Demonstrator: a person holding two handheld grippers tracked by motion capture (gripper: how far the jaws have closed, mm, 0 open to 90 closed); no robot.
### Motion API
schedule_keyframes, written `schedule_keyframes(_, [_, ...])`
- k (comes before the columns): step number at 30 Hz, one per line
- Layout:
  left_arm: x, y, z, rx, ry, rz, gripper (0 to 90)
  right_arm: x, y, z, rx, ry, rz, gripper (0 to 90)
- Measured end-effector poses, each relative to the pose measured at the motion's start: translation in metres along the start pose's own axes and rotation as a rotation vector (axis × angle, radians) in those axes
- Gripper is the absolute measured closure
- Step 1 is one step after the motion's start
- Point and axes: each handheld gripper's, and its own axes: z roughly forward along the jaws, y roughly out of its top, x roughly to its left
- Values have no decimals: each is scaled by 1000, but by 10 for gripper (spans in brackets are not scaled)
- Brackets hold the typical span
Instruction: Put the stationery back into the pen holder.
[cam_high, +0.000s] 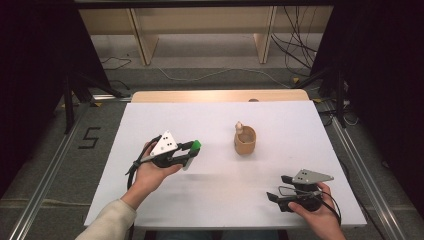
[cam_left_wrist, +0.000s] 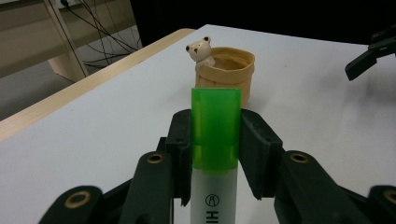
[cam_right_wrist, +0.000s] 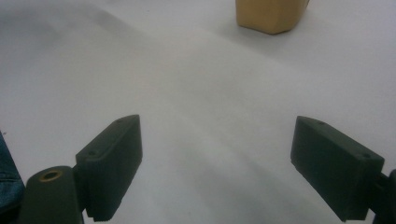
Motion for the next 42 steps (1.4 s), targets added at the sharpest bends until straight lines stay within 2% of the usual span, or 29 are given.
schedule_keyframes(14, [-4, 9, 14, -18, -15, -11, 670, 0, 0, 1, 2, 2, 0, 175])
schedule_keyframes(33, [-4, 18, 27, -32, -4, -25, 670, 0, 1, 2, 2, 8, -3, 175])
schedule_keyframes(42, [-4, 22, 31, -36, 1, -17, 670, 0, 1, 2, 2, 9, -3, 175])
